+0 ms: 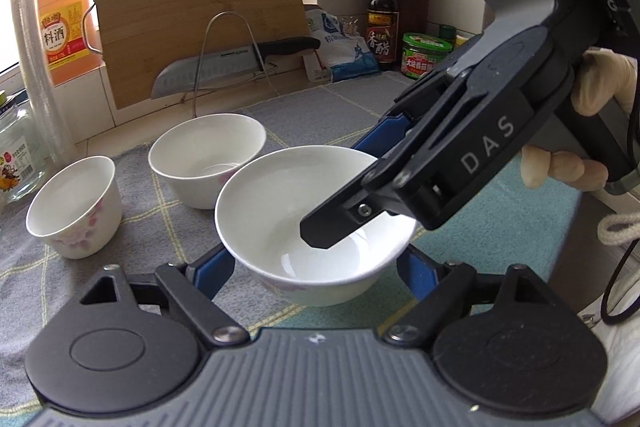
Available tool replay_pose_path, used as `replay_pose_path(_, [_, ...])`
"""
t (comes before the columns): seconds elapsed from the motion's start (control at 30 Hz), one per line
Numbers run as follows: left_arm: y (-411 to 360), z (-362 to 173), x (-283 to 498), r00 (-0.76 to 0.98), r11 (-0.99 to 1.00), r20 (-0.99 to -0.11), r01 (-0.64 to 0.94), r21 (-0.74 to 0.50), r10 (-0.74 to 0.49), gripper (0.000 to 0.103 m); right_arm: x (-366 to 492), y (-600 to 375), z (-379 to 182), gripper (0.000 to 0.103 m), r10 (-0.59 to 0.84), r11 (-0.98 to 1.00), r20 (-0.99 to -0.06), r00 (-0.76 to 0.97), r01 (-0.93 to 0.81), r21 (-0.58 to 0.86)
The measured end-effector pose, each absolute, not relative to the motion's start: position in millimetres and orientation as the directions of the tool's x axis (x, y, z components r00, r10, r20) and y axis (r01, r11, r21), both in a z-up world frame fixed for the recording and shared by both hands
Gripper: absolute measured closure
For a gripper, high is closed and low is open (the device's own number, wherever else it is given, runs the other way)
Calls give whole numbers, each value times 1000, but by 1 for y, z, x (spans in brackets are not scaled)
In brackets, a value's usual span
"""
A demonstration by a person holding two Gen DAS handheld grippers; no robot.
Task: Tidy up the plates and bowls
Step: 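Lift the bowl with the right tool and carry it toward the other bowls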
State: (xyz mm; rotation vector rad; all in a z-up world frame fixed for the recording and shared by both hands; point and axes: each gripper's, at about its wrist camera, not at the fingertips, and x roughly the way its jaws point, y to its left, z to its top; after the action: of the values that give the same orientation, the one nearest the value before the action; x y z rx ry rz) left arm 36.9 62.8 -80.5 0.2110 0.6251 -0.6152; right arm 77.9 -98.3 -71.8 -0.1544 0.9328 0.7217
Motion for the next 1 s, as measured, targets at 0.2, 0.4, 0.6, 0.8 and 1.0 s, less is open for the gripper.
replay_pose_path(0.2, [46,-82,39,605,766,-607,643,-9,-515,15,72,-121,-73,22,468,789,-789,398,-590,171])
replay_pose_path(0.4, [36,-87,43,579,752,-618,658,-31,-532,15,70,-132,-75,22,451,802,-798,400,-574,165])
replay_pose_path(0.6, [28,-91,45,561,747,-630,663,-48,-538,15,70,-137,-78,22,439,807,-808,392,-567,163])
replay_pose_path(0.8, [28,-93,47,550,747,-638,663,-60,-539,16,72,-138,-82,22,436,806,-814,383,-568,165])
replay_pose_path(1.0, [27,-93,45,542,736,-640,674,-56,-545,13,72,-139,-82,2,449,806,-802,394,-566,173])
